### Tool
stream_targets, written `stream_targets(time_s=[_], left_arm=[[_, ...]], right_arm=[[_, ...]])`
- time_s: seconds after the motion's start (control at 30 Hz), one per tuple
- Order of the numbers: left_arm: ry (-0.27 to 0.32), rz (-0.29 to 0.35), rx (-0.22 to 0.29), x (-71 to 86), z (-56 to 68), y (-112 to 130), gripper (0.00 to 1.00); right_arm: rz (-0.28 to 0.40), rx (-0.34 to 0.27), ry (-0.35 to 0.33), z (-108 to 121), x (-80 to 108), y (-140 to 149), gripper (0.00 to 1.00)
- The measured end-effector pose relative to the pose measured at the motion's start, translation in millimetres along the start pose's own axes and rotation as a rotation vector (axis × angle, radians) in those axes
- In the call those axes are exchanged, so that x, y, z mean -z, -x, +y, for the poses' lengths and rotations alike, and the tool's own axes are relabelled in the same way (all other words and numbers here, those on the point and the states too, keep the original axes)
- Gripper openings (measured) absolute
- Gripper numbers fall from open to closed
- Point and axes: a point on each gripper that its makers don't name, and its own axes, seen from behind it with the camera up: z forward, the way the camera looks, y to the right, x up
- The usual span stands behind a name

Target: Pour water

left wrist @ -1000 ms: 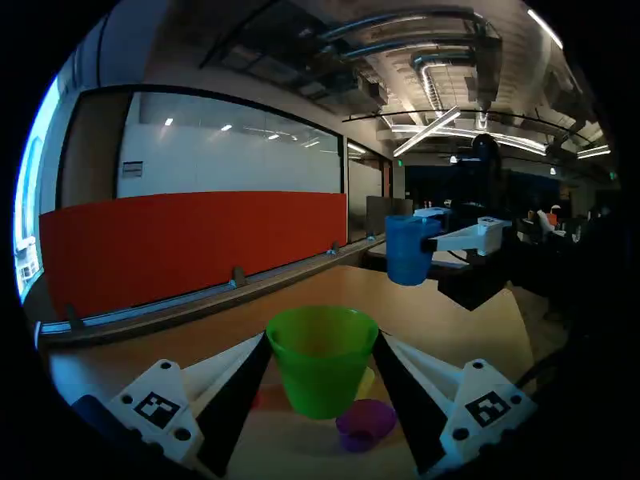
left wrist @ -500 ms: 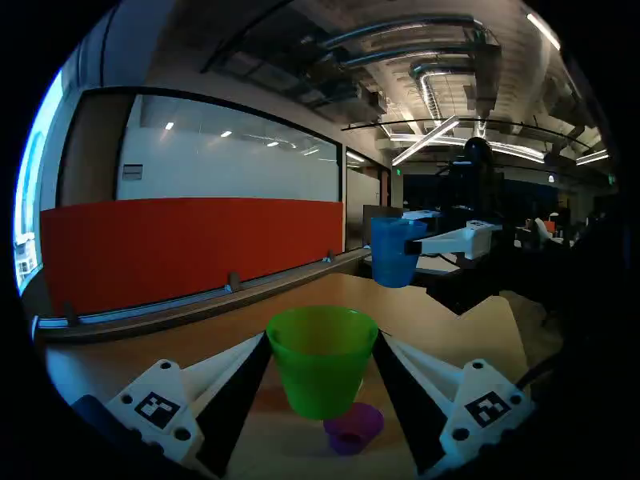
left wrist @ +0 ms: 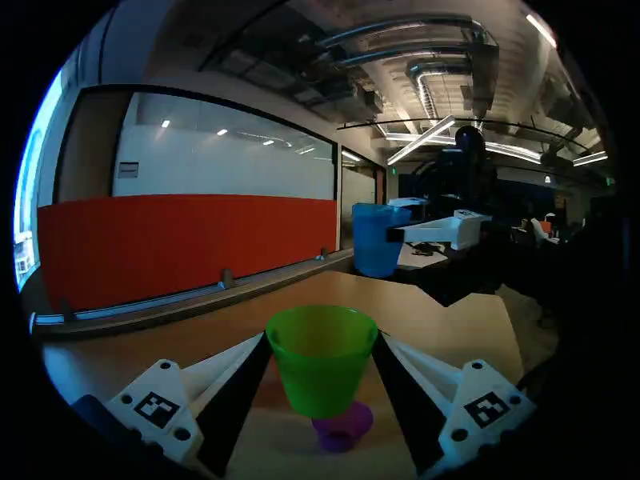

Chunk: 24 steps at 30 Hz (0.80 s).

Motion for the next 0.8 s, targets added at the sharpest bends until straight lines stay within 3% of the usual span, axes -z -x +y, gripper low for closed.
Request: stream_targets(time_s=[0.8], left_arm=[[0.024,0.003,0.007,-4.2,17.8,11,0.88]], right_arm=[[0.027,0.270,-0.022,-8,-29.7,-38,0.90]])
